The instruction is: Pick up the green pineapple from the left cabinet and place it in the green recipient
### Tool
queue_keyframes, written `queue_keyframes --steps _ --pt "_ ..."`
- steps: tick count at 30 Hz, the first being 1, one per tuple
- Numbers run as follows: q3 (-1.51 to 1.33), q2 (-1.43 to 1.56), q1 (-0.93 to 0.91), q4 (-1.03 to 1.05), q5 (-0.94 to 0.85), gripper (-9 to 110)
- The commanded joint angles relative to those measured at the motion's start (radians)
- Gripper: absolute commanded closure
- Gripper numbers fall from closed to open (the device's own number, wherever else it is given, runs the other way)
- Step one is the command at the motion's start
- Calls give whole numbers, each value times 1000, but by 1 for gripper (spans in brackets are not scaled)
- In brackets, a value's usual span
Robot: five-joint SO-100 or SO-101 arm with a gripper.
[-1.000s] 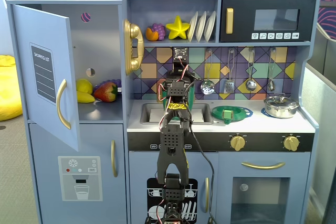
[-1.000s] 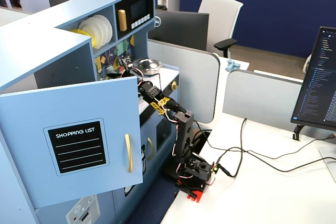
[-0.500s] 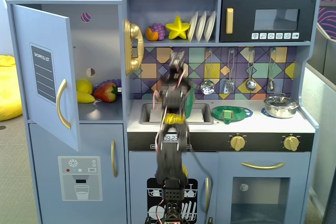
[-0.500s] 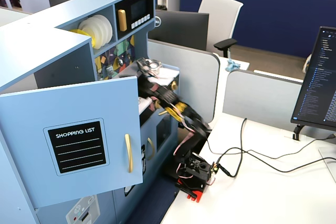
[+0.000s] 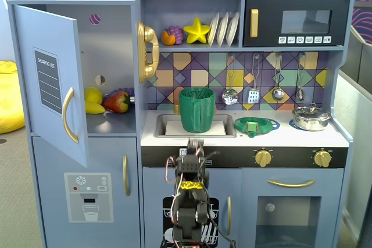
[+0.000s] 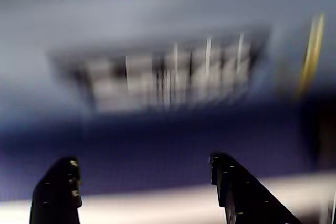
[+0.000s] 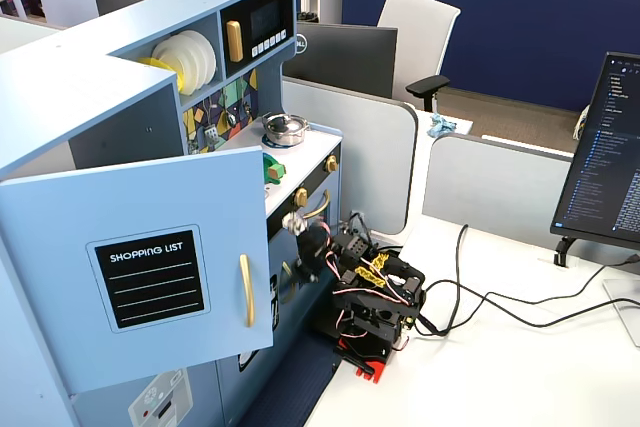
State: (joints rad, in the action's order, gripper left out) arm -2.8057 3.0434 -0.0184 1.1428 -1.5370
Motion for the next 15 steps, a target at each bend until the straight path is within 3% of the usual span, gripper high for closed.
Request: queue_keyframes --steps 1,9,15 --pt "-115 26 40 97 75 79" --pt "-192 57 132 285 212 78" --pt "-192 133 80 357 279 79"
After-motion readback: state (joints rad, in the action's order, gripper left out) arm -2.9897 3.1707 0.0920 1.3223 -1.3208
